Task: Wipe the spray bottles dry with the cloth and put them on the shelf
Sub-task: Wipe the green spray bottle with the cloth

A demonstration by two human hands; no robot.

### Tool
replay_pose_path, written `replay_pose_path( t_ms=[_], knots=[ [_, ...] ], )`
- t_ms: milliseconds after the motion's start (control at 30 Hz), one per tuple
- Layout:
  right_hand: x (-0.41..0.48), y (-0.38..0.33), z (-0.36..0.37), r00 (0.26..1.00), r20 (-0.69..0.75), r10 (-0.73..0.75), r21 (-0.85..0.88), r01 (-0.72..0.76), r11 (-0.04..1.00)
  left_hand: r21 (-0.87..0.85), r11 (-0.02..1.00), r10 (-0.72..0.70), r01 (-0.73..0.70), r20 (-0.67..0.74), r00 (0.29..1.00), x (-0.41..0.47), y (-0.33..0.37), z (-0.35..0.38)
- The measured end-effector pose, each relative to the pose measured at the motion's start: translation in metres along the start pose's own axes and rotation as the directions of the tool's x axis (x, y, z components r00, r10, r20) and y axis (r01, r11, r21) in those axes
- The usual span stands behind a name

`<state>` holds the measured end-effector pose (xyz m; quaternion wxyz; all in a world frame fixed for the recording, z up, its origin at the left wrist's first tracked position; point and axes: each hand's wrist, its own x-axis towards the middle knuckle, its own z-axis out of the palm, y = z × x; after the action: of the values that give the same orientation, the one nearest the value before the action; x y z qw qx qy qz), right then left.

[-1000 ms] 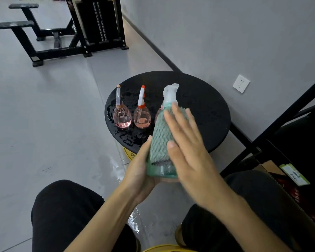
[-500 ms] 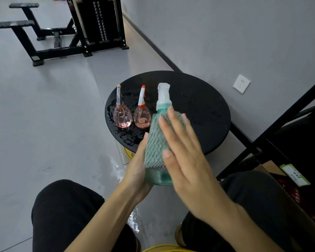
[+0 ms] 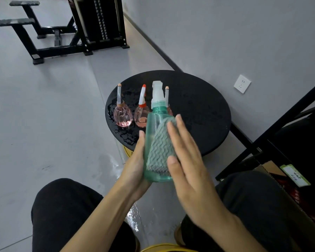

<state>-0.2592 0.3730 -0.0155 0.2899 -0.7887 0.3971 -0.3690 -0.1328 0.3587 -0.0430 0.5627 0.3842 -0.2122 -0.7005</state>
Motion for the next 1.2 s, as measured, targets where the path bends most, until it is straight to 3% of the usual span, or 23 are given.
replay_pose_path(
  t_ms=[133, 367, 600, 967, 1200],
  knots=[
    [0.027, 0.003, -0.012, 0.996, -0.046, 0.08, 0.168, -0.072, 0.983, 0.035, 0.999, -0.03, 0.029, 0.024, 0.999, -0.002, -0.004, 0.005],
    [-0.01, 0.004, 0.006, 1.0, 0.014, 0.014, 0.09, -0.015, 0.996, -0.01, 0.999, 0.053, -0.053, -0.009, 0.999, 0.005, 0.006, -0.003],
    [0.022, 0.018, -0.009, 0.978, 0.021, 0.207, 0.315, -0.203, 0.927, 0.13, 0.99, 0.046, -0.053, 0.051, 0.998, 0.004, -0.004, 0.003],
    [0.004, 0.045, 0.001, 0.985, -0.001, 0.173, 0.134, -0.171, 0.976, 0.161, 0.98, 0.121, -0.114, -0.037, 0.992, 0.037, -0.007, 0.011],
    [0.003, 0.076, -0.01, 0.982, -0.116, 0.146, 0.092, -0.136, 0.986, 0.235, 0.962, 0.125, -0.137, 0.064, 0.99, 0.074, -0.018, 0.025]
  ],
)
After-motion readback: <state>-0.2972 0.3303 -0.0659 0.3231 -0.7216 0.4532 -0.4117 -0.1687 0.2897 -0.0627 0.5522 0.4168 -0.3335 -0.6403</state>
